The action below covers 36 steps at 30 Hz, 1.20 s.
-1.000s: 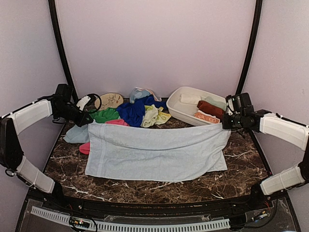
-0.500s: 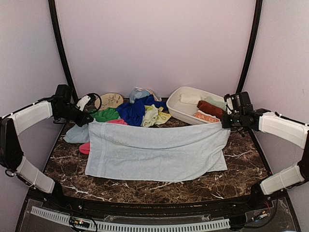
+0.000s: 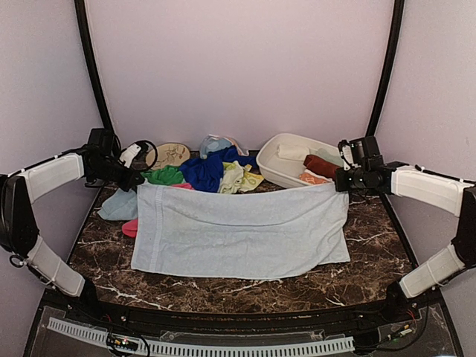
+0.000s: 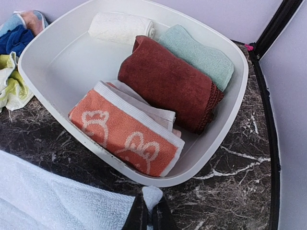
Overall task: Roll the towels
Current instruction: Fold the towel at the center of the board.
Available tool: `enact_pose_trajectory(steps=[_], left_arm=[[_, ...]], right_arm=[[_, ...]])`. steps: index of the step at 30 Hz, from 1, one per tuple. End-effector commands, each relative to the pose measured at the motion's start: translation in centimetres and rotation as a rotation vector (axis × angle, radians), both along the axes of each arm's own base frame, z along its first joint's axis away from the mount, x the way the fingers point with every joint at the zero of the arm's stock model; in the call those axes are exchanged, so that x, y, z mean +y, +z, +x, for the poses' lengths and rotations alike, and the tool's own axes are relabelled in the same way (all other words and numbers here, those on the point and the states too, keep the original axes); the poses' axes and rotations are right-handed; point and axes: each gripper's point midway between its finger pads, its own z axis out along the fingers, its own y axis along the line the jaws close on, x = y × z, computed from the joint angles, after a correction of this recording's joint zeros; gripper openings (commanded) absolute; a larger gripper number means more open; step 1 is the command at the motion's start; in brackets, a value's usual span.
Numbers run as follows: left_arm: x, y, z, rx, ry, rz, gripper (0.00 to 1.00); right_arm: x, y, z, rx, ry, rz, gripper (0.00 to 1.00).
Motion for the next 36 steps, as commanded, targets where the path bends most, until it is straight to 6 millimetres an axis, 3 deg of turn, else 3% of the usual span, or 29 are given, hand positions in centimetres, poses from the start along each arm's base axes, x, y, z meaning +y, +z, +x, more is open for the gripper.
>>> enact_pose_trajectory(steps=[1,8,17,21,31,36], left_arm=[[-0.7,0.0,-2.4,0.01,-0.056,-0.031,0.0],[-0.8,-1.7,-5.7,0.042,-0.126,-0.004,0.0],[-1.8,-2.2,-9.2,0.086,-0.215,-0.038,0.0],[-1.8,-3.5,-9.9,0.115,-0.224,-0.04,0.0],[-1.3,-8.1,-9.0,0.249,-0.188,-0.011,0.0],[-2.9,-10.4,-9.6,0.301,-0.229,0.008,0.0]], right_arm=[[0.9,-0.3,-1.6,0.014,0.029,0.047,0.0],[-0.3,-2.5,-5.2,0.079,-0.022,0.073,0.0],[-0.3,-3.4,-7.5,0.105,-0.014,0.107,0.0],[-0.3,-3.9,-7.9,0.118,-0.01,0.108,0.0],[0.3,-3.7,-7.0,0.112,-0.002,0.116,0.0],[0.6,-4.0,-6.5,0.127,0.002,0.114,0.0]])
